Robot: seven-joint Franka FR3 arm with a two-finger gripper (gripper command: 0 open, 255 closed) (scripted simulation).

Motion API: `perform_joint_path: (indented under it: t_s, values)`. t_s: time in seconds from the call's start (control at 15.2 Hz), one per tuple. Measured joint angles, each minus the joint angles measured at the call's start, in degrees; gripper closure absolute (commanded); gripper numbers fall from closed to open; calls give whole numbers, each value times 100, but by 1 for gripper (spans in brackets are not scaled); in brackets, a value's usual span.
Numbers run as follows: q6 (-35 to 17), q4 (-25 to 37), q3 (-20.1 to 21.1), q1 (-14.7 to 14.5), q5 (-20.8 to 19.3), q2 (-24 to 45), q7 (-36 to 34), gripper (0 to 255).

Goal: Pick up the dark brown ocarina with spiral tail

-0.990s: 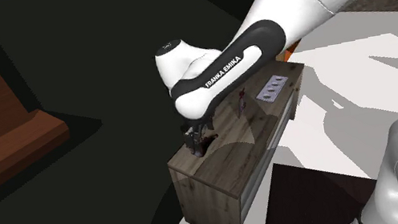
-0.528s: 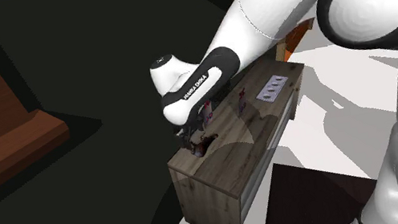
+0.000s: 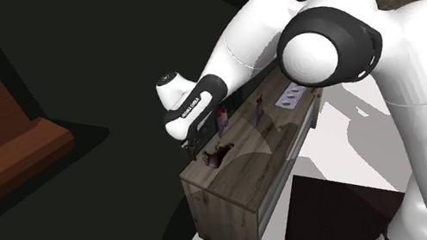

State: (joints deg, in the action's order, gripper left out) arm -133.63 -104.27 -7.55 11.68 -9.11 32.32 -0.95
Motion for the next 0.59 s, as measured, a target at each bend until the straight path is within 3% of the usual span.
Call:
perform_joint_path:
  t_s: [0.26,0.46,0.53,0.59]
  values:
    - [-111,44,28,4,14,68,-200,0]
    - [-183,112,161,56,-52,136,-849,0]
    - [-257,94,221,115,-123,140,-1024,255]
    - [-324,54,233,158,-166,125,-929,255]
